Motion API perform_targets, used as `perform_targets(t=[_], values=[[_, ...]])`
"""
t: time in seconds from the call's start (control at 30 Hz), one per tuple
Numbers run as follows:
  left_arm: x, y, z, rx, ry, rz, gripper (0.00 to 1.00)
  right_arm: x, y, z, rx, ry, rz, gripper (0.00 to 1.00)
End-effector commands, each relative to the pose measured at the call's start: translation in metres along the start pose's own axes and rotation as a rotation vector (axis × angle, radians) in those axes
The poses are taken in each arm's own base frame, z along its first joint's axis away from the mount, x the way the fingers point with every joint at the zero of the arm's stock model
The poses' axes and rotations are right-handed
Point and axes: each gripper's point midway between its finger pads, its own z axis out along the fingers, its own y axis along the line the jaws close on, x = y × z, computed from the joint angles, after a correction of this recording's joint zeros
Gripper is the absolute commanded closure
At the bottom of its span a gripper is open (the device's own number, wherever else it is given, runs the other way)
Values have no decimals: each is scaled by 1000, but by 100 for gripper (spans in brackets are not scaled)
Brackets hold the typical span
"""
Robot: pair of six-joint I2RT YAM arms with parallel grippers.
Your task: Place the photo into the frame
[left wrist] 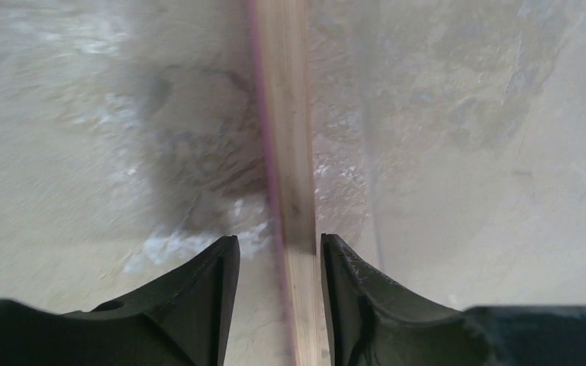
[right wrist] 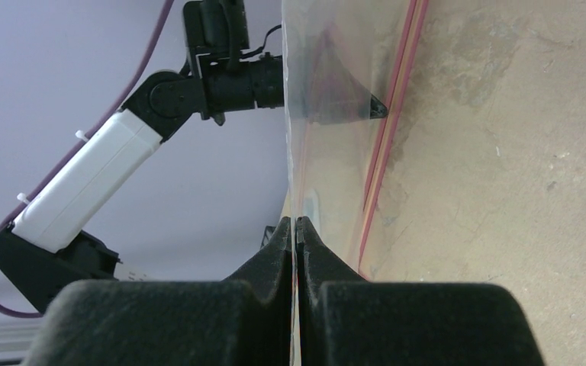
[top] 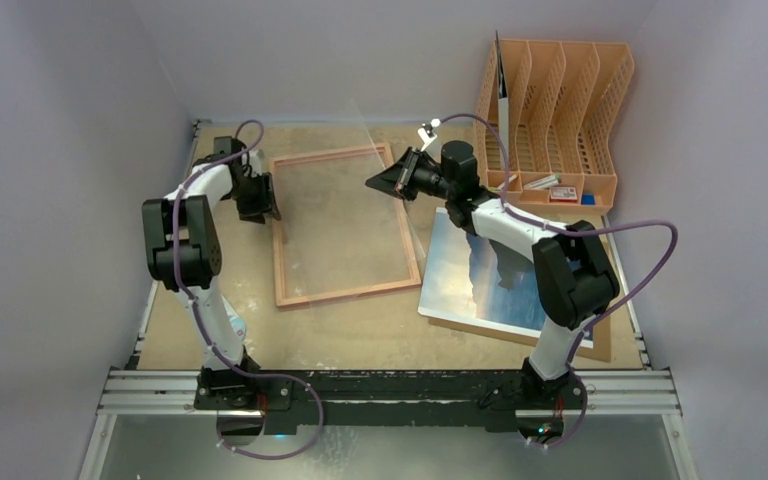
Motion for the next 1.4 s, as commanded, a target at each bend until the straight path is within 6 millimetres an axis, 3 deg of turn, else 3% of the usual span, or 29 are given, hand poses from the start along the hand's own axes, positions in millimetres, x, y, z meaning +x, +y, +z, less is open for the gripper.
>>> perform_targets(t=[0.0,0.1,0.3,0.43,0.63,0.73,0.93,1.17,1.37], values=[[-54,2,-68,-115,-231,-28,52,-21,41,0,-103,-56,-73,100],[-57,-2,-88,-88,-278,-74,48,-28,45,0,-125,-99,-34,100],[-50,2,-102,-118,-331,-160,50,-38,50,4,-176,-163,20,100],[-41,18,-106,-219,-357,-271,53,-39,35,7,-140,-206,110,100],[-25,26,-116,-259,-438,-342,53,-36,19,13,-122,-220,183,100],[-22,24,-114,-244,-436,-340,58,-32,9,17,-134,-214,209,100],[-12,13,-87,-155,-340,-329,65,-32,-1,26,-119,-222,206,100],[-6,14,-75,-146,-307,-328,66,-27,-22,32,-70,-217,199,100],[-3,15,-70,-144,-287,-323,66,-28,-27,37,-74,-222,192,100]])
